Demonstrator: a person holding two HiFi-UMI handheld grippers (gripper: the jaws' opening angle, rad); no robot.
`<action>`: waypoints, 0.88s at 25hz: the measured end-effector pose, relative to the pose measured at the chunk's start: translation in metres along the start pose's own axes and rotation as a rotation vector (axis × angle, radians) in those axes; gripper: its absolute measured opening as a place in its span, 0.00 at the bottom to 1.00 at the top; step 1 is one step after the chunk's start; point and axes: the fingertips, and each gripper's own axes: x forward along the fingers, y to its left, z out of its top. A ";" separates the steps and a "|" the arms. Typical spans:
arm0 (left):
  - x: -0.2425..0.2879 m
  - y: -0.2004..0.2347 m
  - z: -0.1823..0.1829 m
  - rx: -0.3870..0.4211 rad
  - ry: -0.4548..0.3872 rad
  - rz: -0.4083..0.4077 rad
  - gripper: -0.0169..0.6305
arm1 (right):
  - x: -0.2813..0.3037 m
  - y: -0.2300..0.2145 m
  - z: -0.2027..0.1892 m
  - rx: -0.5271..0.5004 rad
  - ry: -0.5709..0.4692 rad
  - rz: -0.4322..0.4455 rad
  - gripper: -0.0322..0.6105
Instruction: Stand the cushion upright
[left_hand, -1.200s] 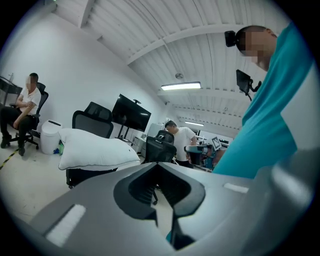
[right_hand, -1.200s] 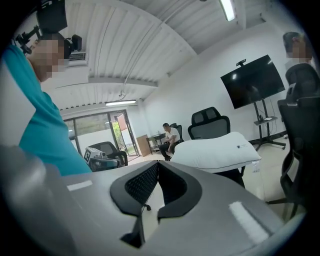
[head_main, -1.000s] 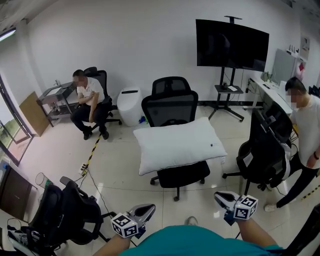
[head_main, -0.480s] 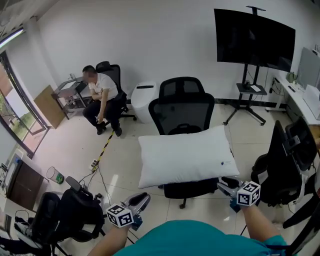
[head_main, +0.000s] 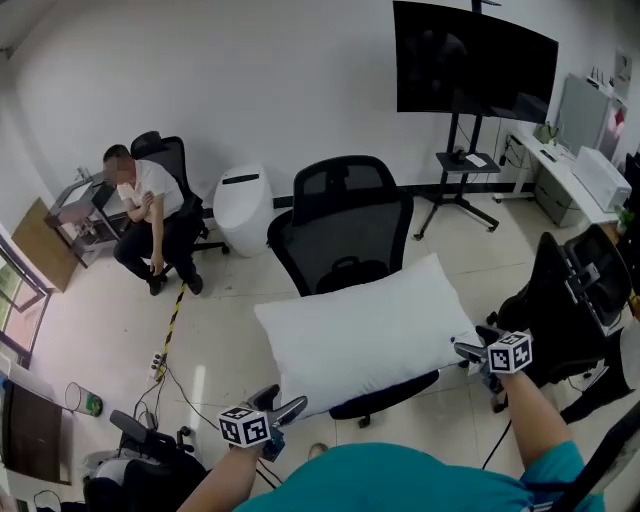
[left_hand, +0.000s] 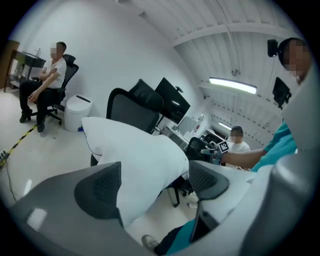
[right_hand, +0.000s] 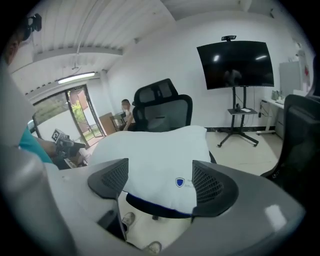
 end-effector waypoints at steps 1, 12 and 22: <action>0.008 0.013 0.001 -0.015 0.035 0.000 0.70 | 0.004 -0.010 -0.004 0.012 0.028 -0.030 0.69; 0.102 0.062 -0.014 -0.207 0.260 0.023 0.95 | 0.075 -0.109 -0.030 0.133 0.202 0.087 0.97; 0.150 0.080 -0.036 -0.172 0.385 -0.027 0.78 | 0.127 -0.097 -0.050 0.156 0.197 0.261 0.66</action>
